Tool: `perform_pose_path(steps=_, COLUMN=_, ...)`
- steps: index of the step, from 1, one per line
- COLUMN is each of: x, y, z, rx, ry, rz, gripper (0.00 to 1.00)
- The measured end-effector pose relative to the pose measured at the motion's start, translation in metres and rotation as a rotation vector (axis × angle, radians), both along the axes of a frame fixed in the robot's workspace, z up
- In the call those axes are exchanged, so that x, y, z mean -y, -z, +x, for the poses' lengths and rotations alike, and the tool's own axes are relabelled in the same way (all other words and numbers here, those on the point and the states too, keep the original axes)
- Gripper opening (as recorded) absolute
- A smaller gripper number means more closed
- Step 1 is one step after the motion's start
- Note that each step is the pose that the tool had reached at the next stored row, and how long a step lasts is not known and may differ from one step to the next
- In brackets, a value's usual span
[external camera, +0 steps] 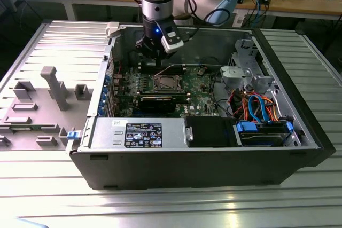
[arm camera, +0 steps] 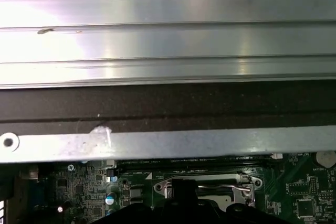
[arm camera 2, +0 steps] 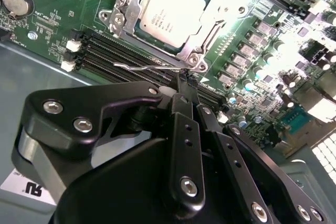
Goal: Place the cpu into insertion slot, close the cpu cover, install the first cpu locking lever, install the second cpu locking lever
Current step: 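Install the first cpu locking lever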
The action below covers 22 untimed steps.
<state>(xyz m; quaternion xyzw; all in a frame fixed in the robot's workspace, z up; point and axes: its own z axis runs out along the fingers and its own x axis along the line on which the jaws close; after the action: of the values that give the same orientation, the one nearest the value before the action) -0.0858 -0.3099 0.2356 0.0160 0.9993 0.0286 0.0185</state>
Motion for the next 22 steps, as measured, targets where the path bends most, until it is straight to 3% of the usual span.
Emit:
perform_pose_path(steps=8, x=-0.0021, y=0.0037, z=0.0066, rx=0.0, ry=-0.001, rz=-0.0001, gripper=0.11)
perform_pose_path(steps=11, x=-0.0024, y=0.0056, z=0.0076, rx=-0.0001, ry=-0.039, rz=-0.0003, gripper=0.11)
perform_pose_path(steps=22, x=-0.0052, y=0.0109, z=0.0224, rx=0.0, ry=-0.039, rz=-0.0002, gripper=0.11)
